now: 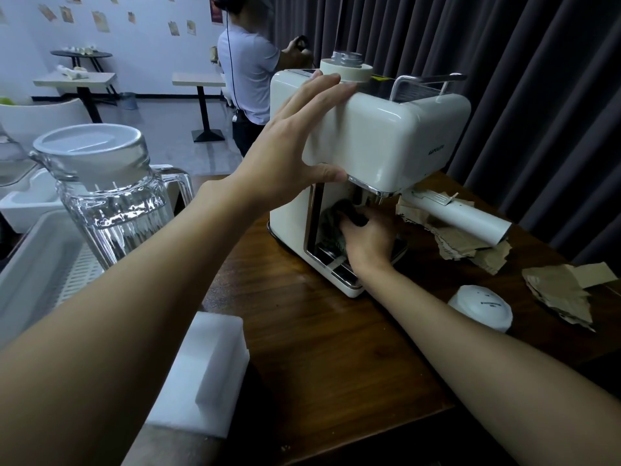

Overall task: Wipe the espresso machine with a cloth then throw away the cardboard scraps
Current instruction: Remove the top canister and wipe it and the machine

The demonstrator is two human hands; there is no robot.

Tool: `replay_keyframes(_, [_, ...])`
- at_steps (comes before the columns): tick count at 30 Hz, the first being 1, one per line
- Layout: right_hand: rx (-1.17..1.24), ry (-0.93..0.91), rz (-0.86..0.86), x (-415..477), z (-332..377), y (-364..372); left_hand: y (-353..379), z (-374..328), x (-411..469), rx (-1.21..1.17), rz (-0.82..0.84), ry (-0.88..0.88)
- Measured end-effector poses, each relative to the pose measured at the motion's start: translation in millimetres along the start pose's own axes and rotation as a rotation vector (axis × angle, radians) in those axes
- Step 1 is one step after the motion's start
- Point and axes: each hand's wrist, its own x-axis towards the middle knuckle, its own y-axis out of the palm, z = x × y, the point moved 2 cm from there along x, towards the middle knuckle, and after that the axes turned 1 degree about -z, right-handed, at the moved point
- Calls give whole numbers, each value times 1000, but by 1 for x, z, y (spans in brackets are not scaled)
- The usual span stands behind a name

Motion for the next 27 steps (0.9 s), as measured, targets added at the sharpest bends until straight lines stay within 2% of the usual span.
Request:
replay_keyframes(3, [206, 27, -97, -1, 13, 3, 0, 2, 0, -4, -3, -7])
replay_keyframes(5, [250, 48, -118, -3, 14, 4, 1, 2, 0, 2, 0, -3])
replay_keyframes(10, [357, 362, -139, -2, 9, 11, 2, 3, 0, 13, -4, 7])
replay_keyframes(11, [386, 349, -148, -3, 11, 14, 2, 3, 1, 10, -8, 7])
replay_keyframes(14, [302, 153, -94, -5, 16, 14, 3, 4, 1, 14, -6, 3])
replay_keyframes(19, [50, 7, 223, -12, -10, -3, 1, 2, 1, 13, 10, 14])
replay_keyframes(22, [-64, -151, 217, -13, -14, -16, 0, 0, 0, 15, 28, 7])
replay_keyframes(25, [-295, -274, 184, -5, -18, -32, 1, -3, -2, 8, 33, -8])
replay_keyframes(27, [-431, -280, 263, -1, -22, -39, 2, -6, -3, 1, 26, -19])
